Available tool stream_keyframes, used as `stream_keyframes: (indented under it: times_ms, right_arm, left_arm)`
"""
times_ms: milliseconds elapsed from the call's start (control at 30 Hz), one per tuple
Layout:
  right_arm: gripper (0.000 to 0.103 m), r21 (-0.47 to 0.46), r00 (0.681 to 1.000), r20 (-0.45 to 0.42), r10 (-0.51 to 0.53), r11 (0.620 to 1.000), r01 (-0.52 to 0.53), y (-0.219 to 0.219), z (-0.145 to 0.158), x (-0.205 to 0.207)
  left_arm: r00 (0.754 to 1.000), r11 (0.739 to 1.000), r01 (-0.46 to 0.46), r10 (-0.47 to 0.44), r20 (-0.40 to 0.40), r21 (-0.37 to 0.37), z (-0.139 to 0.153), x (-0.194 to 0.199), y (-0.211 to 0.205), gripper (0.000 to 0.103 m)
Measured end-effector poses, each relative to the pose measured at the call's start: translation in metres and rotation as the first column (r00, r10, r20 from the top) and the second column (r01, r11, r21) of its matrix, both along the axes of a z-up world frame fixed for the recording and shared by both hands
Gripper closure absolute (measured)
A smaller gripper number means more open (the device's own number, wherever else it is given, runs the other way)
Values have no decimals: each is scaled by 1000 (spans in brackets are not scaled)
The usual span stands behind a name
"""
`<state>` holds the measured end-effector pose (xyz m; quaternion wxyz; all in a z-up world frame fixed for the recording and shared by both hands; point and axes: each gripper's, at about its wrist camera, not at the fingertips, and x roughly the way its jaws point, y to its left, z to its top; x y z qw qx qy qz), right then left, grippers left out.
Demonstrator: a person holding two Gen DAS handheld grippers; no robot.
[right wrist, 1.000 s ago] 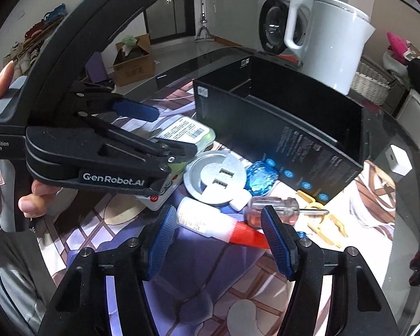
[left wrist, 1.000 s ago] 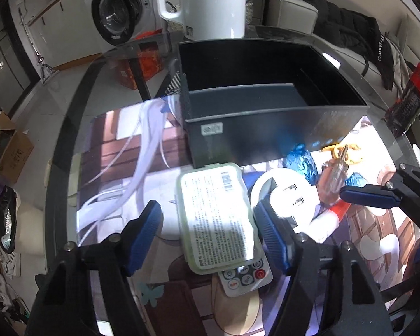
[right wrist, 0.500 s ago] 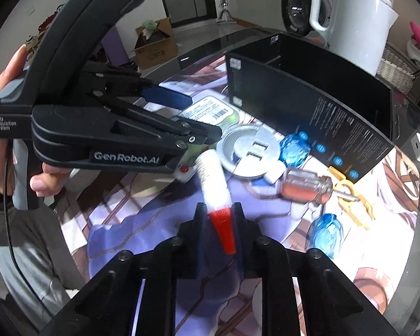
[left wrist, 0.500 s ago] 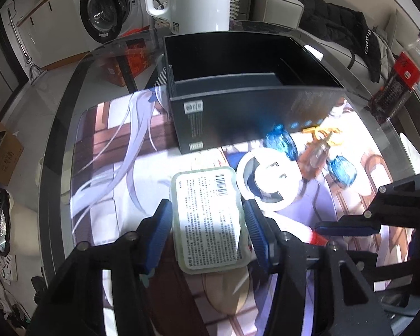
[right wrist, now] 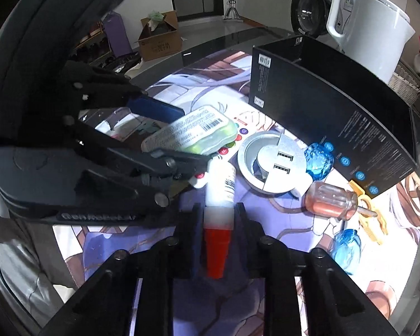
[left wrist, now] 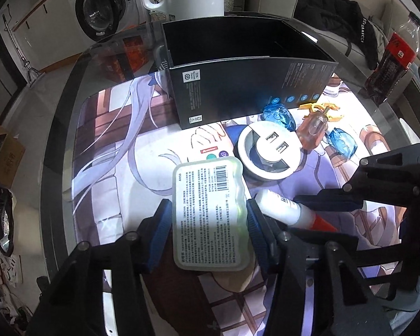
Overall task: Organize rigid objects
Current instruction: 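Grasp the green-lidded white case with the left tool while the right tool grasps the white-red tube, then lift both items and lower them into the black box, opening both tools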
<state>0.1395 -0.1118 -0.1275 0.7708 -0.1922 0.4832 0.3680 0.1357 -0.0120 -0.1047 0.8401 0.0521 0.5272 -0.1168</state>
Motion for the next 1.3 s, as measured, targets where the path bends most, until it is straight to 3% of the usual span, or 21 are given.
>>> stream_keyframes:
  times_ms: [233,467,700,1000,1100,1200,1300]
  right_arm:
    - [82,35,999,-15,-37,999,38,-12,-1,1]
    - [82,139,990,92,-106,986,92,-28,35,-18]
    - [82,297,931,299,-209,948,117,-49,93,-49]
    - [83,388,876,398,-272,915,107,-62,123,-73]
    - [83,434,824,472,-314,896,93,-70,138,-85]
    - [83,491,746,542,-387,866,93,-78,150,-98]
    - [82,514,719,558,-415,853,92,-81,158,-103]
  left_arm:
    - [999,1000,-2,2,44,-9,14,-9,4,51]
    - [976,999,-20,28,216,-40,55,-28,5,51]
    - [889,997,-18,48,456,-69,102,-56,1,51]
    - [777,993,-4,77,625,-118,132,-87,5,51]
    - [730,992,-6,88,677,-122,141,-98,8,51]
    - [693,991,-4,98,714,-131,148,-108,12,51]
    - [664,990,4,103,741,-141,153,-113,13,51]
